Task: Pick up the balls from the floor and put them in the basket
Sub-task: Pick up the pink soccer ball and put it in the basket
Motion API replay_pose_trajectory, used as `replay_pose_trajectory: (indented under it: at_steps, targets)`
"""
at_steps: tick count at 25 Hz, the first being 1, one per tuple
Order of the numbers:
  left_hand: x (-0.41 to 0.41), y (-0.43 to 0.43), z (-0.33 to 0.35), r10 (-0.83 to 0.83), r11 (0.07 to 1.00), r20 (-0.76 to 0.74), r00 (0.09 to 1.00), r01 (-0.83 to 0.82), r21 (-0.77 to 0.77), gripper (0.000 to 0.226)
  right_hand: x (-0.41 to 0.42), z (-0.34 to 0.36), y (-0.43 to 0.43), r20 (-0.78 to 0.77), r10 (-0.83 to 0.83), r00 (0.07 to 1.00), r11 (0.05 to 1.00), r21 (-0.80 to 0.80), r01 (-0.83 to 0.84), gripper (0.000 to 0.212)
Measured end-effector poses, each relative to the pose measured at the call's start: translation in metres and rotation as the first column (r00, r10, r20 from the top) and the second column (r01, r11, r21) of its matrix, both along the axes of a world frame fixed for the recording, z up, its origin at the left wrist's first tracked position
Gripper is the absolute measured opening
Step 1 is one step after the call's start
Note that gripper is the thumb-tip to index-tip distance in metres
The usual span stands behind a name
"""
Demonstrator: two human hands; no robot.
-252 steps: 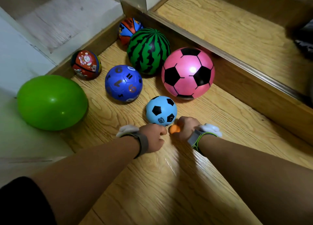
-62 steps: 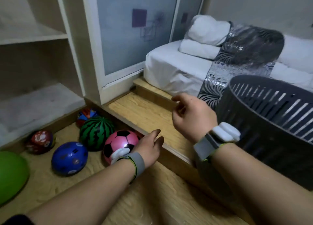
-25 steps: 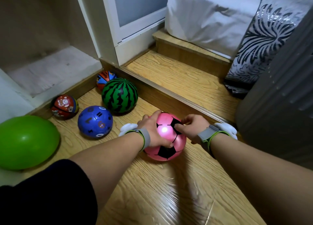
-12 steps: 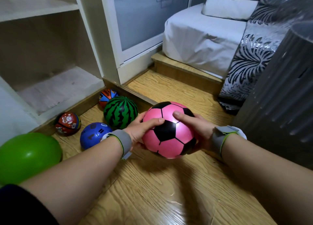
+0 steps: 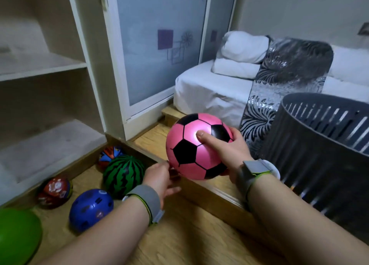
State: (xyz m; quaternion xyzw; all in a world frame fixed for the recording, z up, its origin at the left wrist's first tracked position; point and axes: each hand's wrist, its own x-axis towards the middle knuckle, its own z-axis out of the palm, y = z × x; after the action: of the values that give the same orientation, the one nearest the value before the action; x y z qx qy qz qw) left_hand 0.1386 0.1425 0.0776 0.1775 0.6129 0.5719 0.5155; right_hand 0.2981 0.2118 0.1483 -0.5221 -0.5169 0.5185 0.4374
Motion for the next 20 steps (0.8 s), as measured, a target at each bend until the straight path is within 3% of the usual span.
replay_pose_trajectory:
  at_steps: [4, 8, 11, 13, 17, 20]
  targets:
    - [0.029, 0.005, 0.04, -0.045, 0.994, -0.128, 0.991, 0.057, 0.088, 0.018, 0.008, 0.053, 0.007, -0.013, -0.016, 1.0, 0.974, 0.225, 0.019, 0.105]
    - [0.082, 0.019, 0.104, -0.082, 0.962, -0.329, 0.941, 0.162, 0.222, 0.011, 0.055, 0.139, 0.022, 0.196, -0.108, 0.975, 0.912, 0.41, 0.019, 0.133]
    - [0.107, 0.022, 0.128, -0.067, 0.914, -0.489, 0.87, 0.249, 0.319, 0.009, 0.09, 0.167, 0.028, 0.303, -0.139, 0.943, 0.85, 0.525, -0.044, 0.132]
    - [0.121, 0.026, 0.136, -0.075, 0.878, -0.586, 0.807, 0.332, 0.345, 0.017, 0.111, 0.174, 0.029, 0.347, -0.185, 0.919, 0.82, 0.571, -0.05, 0.125]
    - [0.166, 0.046, 0.154, -0.075, 0.791, -0.782, 0.618, 0.514, 0.331, 0.038, 0.18, 0.18, 0.044, 0.365, -0.358, 0.859, 0.81, 0.579, 0.092, 0.126]
    - [0.195, 0.064, 0.142, -0.09, 0.752, -0.898, 0.431, 0.621, 0.222, 0.043, 0.228, 0.158, 0.054, 0.578, -0.391, 0.716, 0.876, 0.473, 0.096, 0.133]
